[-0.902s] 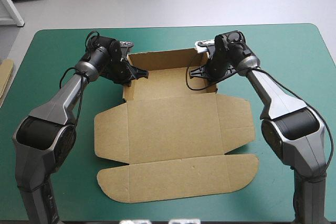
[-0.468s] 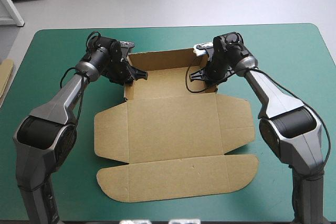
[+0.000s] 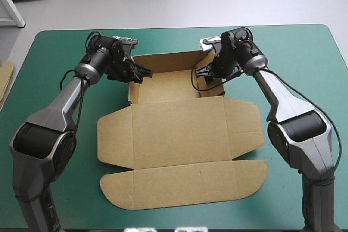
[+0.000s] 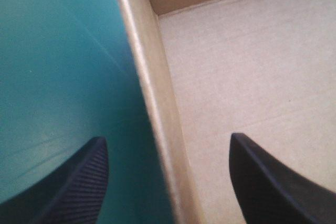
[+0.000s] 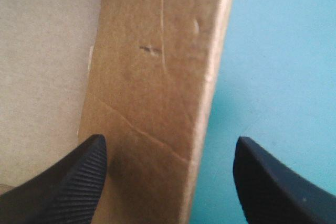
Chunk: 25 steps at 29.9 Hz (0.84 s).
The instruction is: Fold the box
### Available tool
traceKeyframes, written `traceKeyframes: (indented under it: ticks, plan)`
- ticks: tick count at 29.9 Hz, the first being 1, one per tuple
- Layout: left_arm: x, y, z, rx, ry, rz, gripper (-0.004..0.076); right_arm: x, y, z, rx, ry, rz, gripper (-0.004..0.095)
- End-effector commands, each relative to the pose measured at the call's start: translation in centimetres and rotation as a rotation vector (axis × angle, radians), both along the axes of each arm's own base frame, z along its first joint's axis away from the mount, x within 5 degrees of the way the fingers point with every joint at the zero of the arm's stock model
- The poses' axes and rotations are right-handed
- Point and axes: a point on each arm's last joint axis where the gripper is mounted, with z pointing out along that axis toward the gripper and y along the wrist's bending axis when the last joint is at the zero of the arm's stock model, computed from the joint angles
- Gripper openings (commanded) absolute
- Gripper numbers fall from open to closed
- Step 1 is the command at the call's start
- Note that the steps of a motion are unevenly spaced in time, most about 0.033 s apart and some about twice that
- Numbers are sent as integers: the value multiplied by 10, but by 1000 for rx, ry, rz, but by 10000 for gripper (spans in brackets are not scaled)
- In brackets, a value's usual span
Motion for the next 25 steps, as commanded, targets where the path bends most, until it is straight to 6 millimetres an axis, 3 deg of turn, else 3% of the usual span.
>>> traceKeyframes:
  ticks: [1, 12, 16, 21, 25]
  plan:
    - [-13, 3, 49, -43, -152, -5, 481, -11, -8, 52, 38, -119, -1, 648]
    - [-40, 12, 109, -38, -341, -84, 480, -31, -16, 102, 69, -244, 21, 646]
    - [-57, 18, 129, -39, -390, -98, 480, -42, -20, 119, 77, -283, 39, 578]
    - [-85, 26, 130, -48, -454, -115, 480, -48, -23, 128, 71, -304, 50, 535]
    - [-117, 36, 108, -82, -457, -79, 480, -48, -23, 119, 63, -276, 54, 536]
